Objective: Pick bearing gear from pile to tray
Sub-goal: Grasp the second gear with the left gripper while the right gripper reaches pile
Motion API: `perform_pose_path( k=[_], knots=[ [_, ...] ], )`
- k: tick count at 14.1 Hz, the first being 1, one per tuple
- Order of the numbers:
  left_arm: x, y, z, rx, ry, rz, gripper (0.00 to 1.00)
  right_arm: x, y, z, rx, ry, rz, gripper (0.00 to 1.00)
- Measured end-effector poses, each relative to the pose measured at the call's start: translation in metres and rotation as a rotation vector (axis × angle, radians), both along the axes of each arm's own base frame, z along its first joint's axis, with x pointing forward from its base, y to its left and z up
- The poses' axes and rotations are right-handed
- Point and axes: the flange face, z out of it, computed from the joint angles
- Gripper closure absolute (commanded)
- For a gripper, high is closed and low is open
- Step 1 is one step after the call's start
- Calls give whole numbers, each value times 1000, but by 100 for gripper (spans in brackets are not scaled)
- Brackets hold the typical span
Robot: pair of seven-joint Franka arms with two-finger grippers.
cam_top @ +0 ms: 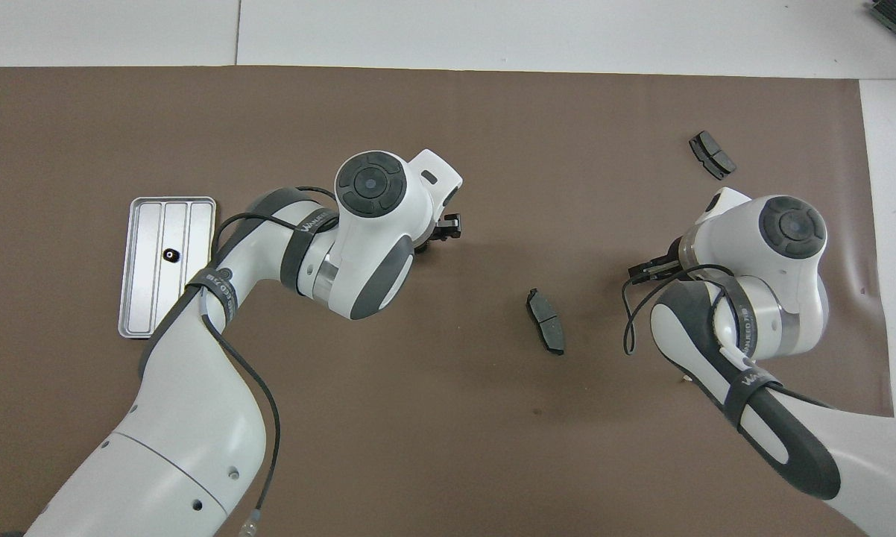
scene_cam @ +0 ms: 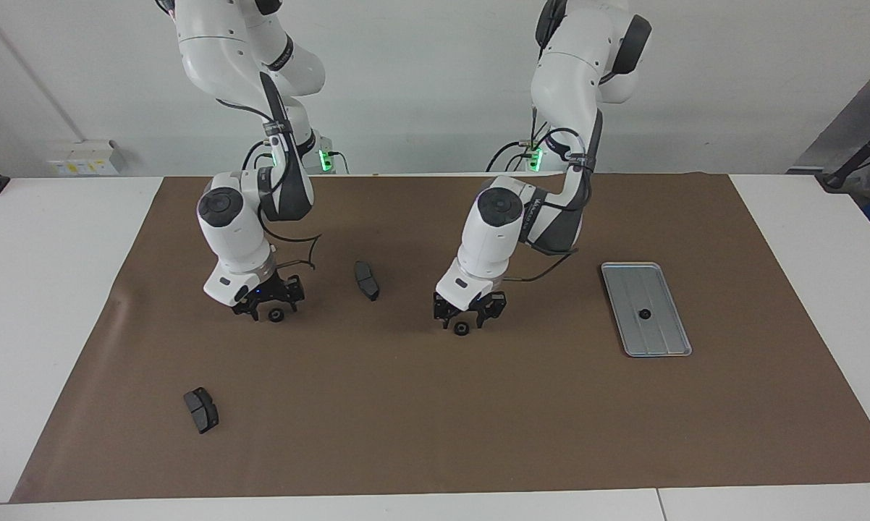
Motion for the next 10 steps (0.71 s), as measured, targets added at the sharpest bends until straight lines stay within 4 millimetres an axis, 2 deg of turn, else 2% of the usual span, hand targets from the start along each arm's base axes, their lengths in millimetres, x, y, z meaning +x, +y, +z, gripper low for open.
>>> perform_pose_path(
  k=[2, 4, 8, 9, 10],
  knots=[
    [-1, -2, -10, 9, 8, -3, 27, -1, -2, -1, 7, 3, -12, 34],
    [1, 1, -9, 16, 1, -3, 28, -2, -2, -2, 21, 7, -27, 36],
    [3, 3, -8, 23, -6, -5, 35, -2, -2, -3, 26, 9, -28, 52],
    [3, 3, -9, 24, -7, -5, 36, -2, -2, -3, 26, 9, -24, 59],
    [3, 3, -10, 25, -6, -6, 37, -2, -2, -3, 26, 9, -20, 71]
  ],
)
